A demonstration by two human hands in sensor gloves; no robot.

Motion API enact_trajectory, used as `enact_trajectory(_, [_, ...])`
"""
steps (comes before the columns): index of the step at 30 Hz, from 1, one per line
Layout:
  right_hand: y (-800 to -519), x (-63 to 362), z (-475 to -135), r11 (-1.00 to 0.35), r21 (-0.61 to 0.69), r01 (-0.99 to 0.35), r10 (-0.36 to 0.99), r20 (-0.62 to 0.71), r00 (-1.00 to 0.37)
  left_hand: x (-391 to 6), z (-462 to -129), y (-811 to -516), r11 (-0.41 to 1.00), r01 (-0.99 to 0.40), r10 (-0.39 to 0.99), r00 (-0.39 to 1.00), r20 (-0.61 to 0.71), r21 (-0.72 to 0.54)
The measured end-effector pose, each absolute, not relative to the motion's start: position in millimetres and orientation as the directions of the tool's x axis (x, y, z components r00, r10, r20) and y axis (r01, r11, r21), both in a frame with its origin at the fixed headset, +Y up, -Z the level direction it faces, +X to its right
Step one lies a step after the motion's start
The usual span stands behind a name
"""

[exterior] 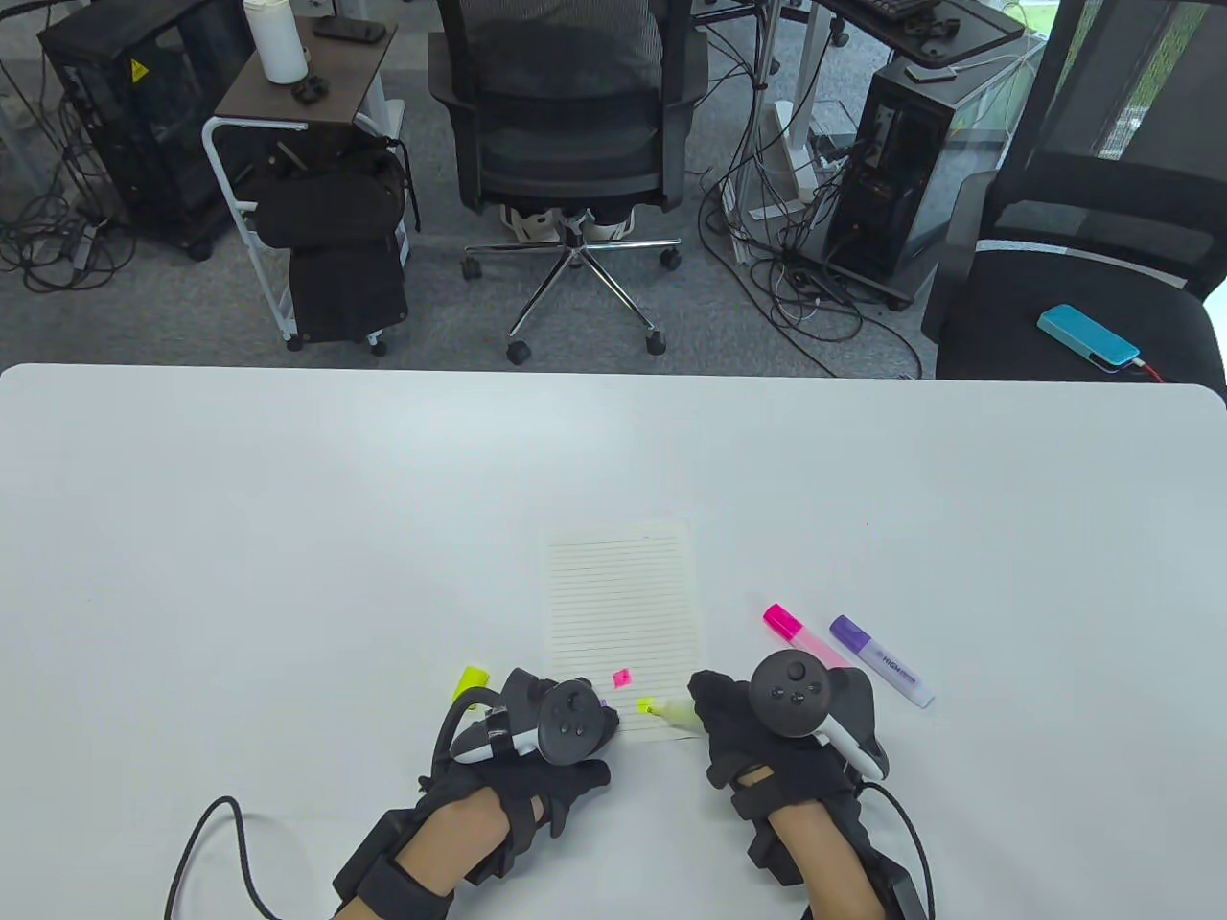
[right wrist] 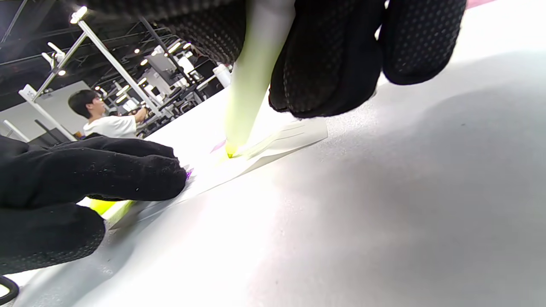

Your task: Apply highlighter ink on paper

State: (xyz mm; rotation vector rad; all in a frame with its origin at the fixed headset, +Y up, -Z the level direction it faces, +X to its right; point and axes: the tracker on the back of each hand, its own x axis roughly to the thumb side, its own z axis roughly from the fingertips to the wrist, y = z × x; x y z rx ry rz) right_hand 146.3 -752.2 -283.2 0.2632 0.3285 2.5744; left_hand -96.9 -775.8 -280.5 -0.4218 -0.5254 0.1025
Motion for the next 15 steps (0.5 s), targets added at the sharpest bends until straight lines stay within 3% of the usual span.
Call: enact_trajectory(15, [-751.7, 148.4, -283.9, -0.836, 0.258, -0.484, 0.522, 0.104, -0.846, -96.9, -280.5, -775.8, 0.909, 0.012, 0.201, 0.862, 0.465, -0.416])
